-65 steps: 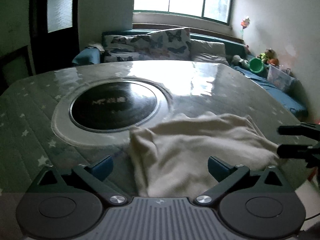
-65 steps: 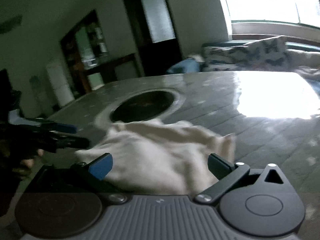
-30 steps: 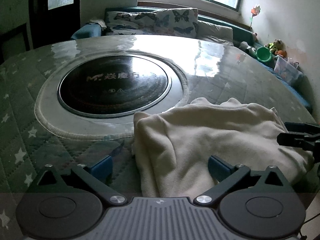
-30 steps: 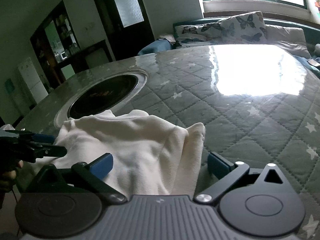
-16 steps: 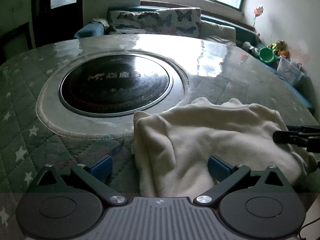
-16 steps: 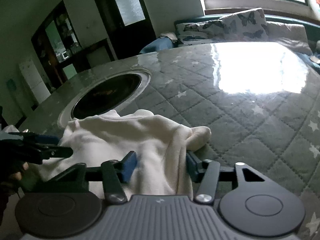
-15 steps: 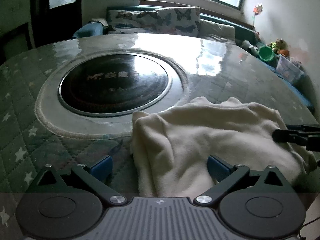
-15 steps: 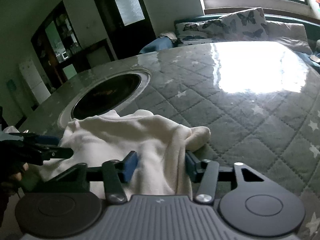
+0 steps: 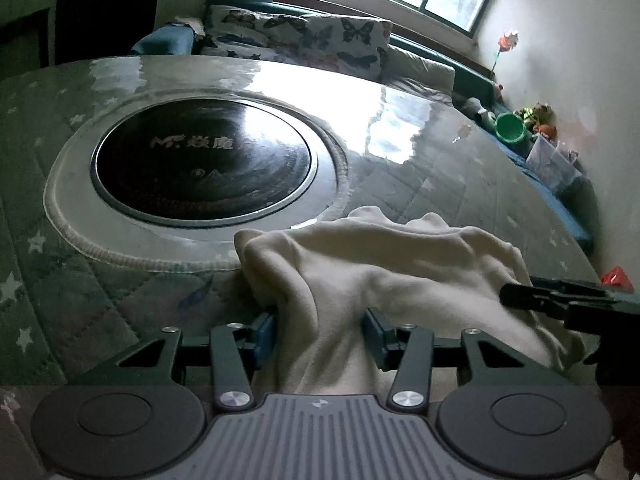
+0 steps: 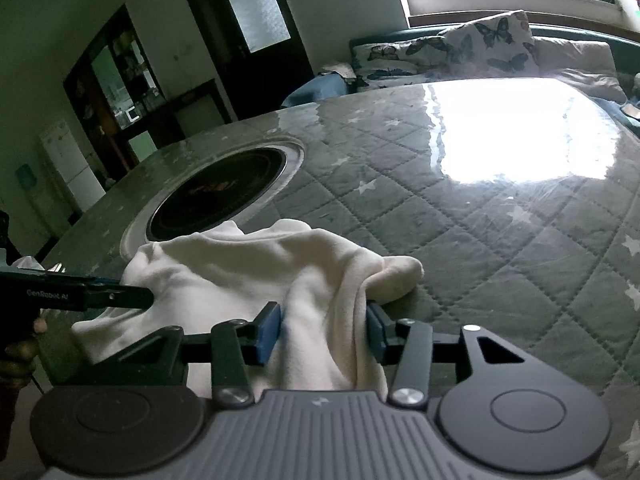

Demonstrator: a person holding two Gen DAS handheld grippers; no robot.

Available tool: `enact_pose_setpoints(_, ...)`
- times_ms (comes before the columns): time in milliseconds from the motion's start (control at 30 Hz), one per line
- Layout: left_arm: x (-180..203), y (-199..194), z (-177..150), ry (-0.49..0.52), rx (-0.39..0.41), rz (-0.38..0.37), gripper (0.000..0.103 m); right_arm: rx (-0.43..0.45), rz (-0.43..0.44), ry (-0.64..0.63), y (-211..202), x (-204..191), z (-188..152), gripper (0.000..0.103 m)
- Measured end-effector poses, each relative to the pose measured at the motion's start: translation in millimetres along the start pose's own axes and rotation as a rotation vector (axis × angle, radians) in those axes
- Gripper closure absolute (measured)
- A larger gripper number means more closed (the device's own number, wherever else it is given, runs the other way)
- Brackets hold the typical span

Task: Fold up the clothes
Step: 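Close both grippers on the folded sweatshirt edge, then lift the folded sweatshirt with both grippers and carry it across the table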

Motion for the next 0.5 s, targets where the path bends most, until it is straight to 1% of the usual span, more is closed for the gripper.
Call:
enact_pose_setpoints(33,0,0,0,-0.007,0.005,-0.003,0.053,0.002,-0.001,0.001,0,0,0,0.056)
enact_pose_setpoints(100,1,0,-1,-0.009,0.007,-0.016,0.042,0.005,-0.006,-0.003,0,-2,-1,0.056)
enact_pose_setpoints(133,2,1,-1,0.001,0.007,-0.018,0.042,0.005,-0.008,-0.008,0,-3,-1,0.057)
enact_pose_setpoints(200,7,2,-2,0.031,0.005,-0.009,0.043,0.001,-0.004,-0.017,0,-5,-2,0.064)
enact_pose_setpoints(233,9,2,-2,0.047,0.005,-0.001,0.044,0.0,0.005,-0.017,-1,-6,-3,0.07)
enact_pose_setpoints(300,10,2,-2,0.055,0.001,-0.004,0.064,0.003,0.022,-0.012,-3,-7,-4,0.072)
enact_pose_setpoints(333,9,2,-1,0.041,-0.008,-0.02,0.068,0.009,0.023,-0.014,-4,-7,-3,0.074)
enact_pose_setpoints(367,9,1,1,0.031,-0.014,-0.028,0.071,0.015,0.025,-0.015,-5,-7,-3,0.076)
enact_pose_setpoints(400,11,0,3,0.042,-0.011,-0.025,0.073,0.02,0.027,-0.016,-7,-7,-2,0.077)
enact_pose_setpoints(500,22,-4,10,0.088,0.003,-0.019,0.074,0.038,0.031,-0.021,-14,-5,2,0.079)
Point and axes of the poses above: each gripper's, at about its wrist camera, not at the fingertips, and y roughly the way its jaws point, x to its right, z to its top, the point moved 3 cm from there along y, roughly the way its jaws point, and after that the axes turned 2 degrees about x, right-handed, at the moved point
